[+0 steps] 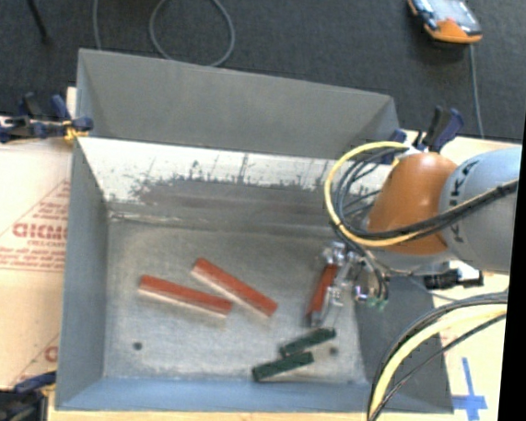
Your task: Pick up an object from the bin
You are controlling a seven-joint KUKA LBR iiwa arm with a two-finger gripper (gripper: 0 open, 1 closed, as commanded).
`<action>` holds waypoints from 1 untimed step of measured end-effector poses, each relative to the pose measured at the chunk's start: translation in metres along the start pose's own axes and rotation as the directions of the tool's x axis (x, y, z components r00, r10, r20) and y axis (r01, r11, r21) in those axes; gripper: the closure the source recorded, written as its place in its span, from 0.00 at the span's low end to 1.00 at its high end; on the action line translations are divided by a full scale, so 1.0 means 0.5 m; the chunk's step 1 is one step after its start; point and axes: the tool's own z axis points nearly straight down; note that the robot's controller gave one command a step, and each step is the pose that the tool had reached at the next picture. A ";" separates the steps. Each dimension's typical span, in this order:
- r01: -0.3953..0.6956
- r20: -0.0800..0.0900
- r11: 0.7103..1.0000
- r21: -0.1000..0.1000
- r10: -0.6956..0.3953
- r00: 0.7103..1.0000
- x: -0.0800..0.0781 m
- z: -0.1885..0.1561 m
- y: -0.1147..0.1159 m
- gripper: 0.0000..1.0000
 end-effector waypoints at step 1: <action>0.008 0.007 1.000 -0.004 -0.008 1.000 -0.006 -0.004 0.012 1.00</action>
Offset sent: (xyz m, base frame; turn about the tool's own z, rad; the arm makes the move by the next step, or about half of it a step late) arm 0.0000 0.0000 0.0000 0.0000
